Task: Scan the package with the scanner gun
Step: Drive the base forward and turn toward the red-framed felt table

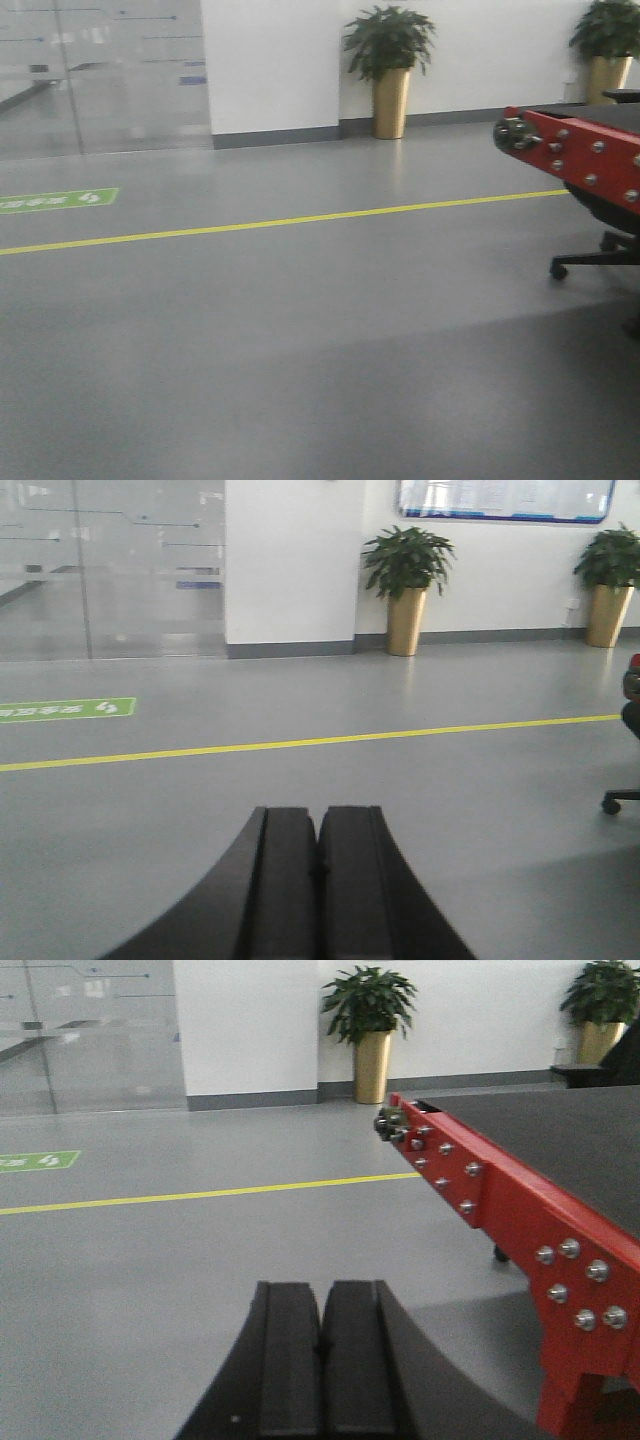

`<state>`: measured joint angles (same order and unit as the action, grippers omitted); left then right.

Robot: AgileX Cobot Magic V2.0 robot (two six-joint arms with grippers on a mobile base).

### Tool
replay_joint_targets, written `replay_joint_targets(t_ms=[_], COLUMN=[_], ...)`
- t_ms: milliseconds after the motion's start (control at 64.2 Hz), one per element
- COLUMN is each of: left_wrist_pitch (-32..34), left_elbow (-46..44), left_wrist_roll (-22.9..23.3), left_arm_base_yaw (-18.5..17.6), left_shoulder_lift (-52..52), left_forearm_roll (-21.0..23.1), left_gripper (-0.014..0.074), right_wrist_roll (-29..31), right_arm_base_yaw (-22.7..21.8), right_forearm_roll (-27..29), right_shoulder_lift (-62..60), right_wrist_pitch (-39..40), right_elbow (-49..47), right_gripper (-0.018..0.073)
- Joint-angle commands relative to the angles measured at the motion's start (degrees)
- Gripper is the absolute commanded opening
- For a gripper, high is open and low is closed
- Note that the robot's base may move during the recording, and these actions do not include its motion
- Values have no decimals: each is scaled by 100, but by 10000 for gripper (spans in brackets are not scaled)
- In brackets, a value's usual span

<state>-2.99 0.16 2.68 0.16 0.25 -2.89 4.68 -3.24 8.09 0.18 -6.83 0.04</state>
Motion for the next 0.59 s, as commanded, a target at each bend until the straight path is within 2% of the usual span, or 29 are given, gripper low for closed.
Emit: replay_joint_targets(t_ms=[0, 577], left_wrist_pitch=[93, 93], left_elbow=[-16, -16], left_wrist_roll=[-11, -11], left_arm_base_yaw=[13, 13], left_shoulder_lift=[-25, -25], left_forearm_roll=[14, 14], left_gripper=[-111, -111], right_wrist_roll=[13, 13], right_arm_base_yaw=[-11, -11], right_forearm_roll=[-31, -31], right_shoulder_lift=[-18, -18], right_wrist_pitch=[89, 89], right_elbow=[-4, -4], right_gripper=[-153, -153])
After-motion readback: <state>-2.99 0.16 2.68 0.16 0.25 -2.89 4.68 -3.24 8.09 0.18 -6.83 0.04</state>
